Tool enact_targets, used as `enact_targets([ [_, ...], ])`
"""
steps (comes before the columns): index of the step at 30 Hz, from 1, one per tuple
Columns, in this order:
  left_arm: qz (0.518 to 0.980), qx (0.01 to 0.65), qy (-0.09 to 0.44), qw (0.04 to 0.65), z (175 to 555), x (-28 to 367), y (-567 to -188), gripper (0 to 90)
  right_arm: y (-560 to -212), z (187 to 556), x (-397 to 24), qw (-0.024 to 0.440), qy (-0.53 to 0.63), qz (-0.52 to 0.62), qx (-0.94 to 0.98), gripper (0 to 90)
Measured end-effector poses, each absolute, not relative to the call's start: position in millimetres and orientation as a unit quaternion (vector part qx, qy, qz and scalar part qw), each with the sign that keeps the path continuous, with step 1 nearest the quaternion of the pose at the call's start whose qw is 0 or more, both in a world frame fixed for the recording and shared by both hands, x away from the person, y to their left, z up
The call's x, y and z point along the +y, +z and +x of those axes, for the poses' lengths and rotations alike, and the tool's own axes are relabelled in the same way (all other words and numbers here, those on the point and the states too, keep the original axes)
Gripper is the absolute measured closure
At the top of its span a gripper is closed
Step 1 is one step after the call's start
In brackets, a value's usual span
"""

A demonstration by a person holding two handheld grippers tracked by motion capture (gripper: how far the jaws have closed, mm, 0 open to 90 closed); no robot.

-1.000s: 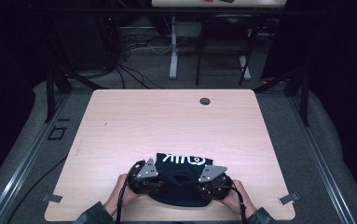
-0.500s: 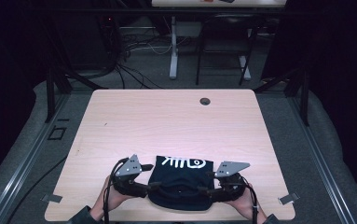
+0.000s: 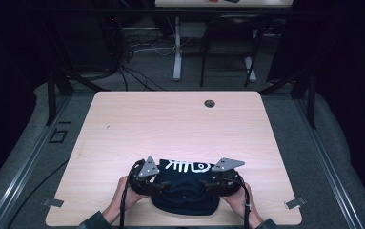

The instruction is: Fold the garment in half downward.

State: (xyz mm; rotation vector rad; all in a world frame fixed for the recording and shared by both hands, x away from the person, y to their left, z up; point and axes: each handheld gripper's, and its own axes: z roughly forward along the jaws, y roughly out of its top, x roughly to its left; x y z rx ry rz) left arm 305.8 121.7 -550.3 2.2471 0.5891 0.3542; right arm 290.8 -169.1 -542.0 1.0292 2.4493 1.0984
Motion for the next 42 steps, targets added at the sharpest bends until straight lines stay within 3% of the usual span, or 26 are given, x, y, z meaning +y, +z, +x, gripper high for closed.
enact_targets([
  [6,0.888,0.228,0.157,0.367,299,124,-559,31.1,-551,281,-167,0.135,0.341,0.340,0.866,20.0],
  [9,0.892,0.228,0.144,0.363,297,125,-566,30.9,-557,276,-164,0.127,0.327,0.322,0.880,17.2],
  [19,0.891,0.234,0.132,0.365,295,125,-571,30.3,-570,285,-167,0.102,0.331,0.288,0.893,11.0],
  [23,0.889,0.240,0.128,0.369,298,128,-574,24.8,-571,290,-166,0.118,0.324,0.278,0.896,7.2],
  [42,0.877,0.269,0.116,0.381,306,135,-572,8.2,-574,302,-170,0.099,0.339,0.292,0.889,2.3],
])
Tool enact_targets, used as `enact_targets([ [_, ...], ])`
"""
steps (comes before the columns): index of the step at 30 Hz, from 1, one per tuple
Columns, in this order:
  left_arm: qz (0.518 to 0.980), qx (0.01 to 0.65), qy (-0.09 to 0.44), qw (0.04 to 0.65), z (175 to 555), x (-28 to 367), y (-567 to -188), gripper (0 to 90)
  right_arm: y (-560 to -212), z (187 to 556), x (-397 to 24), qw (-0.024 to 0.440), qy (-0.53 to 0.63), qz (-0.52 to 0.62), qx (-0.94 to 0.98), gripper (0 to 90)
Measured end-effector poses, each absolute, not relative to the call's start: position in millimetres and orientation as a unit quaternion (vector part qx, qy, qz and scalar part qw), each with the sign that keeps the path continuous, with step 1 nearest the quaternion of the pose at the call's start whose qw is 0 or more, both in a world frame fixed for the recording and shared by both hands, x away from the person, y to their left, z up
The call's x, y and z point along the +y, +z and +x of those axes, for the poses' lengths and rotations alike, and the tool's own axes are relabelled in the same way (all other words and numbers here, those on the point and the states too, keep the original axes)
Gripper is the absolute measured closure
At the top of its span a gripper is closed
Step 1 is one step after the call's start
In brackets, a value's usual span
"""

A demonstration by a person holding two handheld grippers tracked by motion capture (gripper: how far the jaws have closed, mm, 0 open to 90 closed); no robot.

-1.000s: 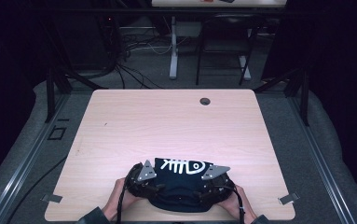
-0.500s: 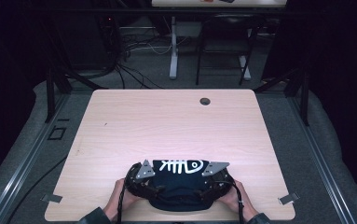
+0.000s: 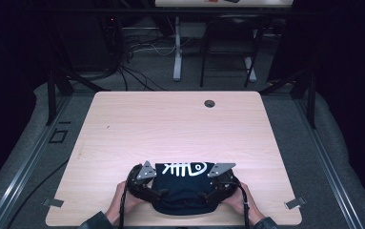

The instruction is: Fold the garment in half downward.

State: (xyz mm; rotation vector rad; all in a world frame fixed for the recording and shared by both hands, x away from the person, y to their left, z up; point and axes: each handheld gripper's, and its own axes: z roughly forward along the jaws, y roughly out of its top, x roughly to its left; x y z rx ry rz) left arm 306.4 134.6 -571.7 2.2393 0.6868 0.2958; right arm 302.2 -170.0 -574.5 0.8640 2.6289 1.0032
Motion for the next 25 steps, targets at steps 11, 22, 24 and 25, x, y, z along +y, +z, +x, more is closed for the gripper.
enact_targets([
  [11,0.858,0.307,0.157,0.380,320,162,-565,4.0,-558,298,-192,0.131,0.376,0.315,0.862,3.1],
  [22,0.843,0.362,0.171,0.359,341,190,-573,0.2,-567,313,-231,0.163,0.355,0.377,0.840,3.1],
  [24,0.843,0.368,0.177,0.349,345,194,-575,0.2,-568,315,-237,0.167,0.349,0.389,0.836,3.3],
  [25,0.843,0.368,0.177,0.349,345,194,-575,0.2,-569,317,-240,0.169,0.347,0.393,0.835,3.4],
])
